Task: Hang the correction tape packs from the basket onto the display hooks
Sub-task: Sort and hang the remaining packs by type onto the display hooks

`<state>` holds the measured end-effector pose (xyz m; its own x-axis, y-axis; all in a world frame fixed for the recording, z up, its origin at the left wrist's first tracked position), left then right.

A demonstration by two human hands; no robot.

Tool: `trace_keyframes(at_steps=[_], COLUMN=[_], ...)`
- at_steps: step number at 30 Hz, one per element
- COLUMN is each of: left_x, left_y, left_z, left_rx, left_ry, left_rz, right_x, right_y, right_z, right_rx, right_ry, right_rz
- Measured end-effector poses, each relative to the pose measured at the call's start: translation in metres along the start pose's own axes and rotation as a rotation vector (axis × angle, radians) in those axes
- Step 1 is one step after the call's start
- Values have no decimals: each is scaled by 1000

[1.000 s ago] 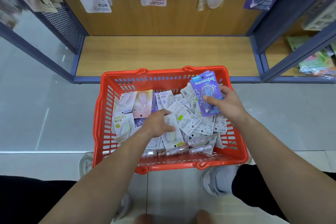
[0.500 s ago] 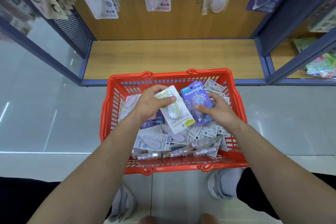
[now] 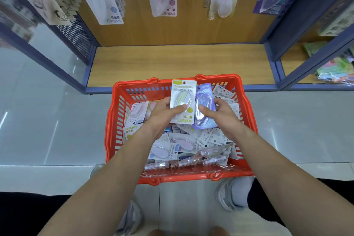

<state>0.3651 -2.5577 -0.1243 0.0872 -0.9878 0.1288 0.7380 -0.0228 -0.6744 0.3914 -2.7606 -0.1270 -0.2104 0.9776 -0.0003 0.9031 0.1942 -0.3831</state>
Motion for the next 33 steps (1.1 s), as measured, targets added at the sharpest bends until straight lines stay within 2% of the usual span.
trace_keyframes(at_steps=[6, 13, 18, 20, 23, 25, 28, 33], left_x=[5, 20, 31, 42, 47, 36, 19, 28], left_y=[-3, 1, 8, 7, 11, 22, 40, 59], left_z=[4, 4, 2, 2, 0, -5, -23, -50], left_rx=[-1, 62, 216, 268, 204, 171, 132, 205], left_ry=[20, 61, 303, 370, 327, 366, 654, 1193], left_rz=[-65, 27, 66, 28, -31, 77, 150, 7], right_x=[-3, -1, 3, 2, -9, -20, -39, -58], right_y=[2, 4, 0, 1, 2, 3, 3, 4], right_z=[1, 0, -3, -1, 0, -1, -1, -4], right_rx=[-32, 0, -30, -67, -94, -90, -85, -88], right_ry=[0, 119, 110, 79, 53, 37, 25, 44], right_rz=[44, 54, 38, 44, 93, 138, 206, 272])
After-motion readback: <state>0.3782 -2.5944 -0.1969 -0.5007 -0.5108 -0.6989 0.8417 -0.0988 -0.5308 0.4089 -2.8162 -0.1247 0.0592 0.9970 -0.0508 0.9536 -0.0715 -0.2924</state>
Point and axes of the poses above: each hand's wrist, its own y-axis towards the middle knuckle, its own x-axis out of the palm, z = x × y, the point moved 2 cm from there along y, towards the middle knuckle, and after that the axes turned 10 degrees about -x, right-handed, at the moved point
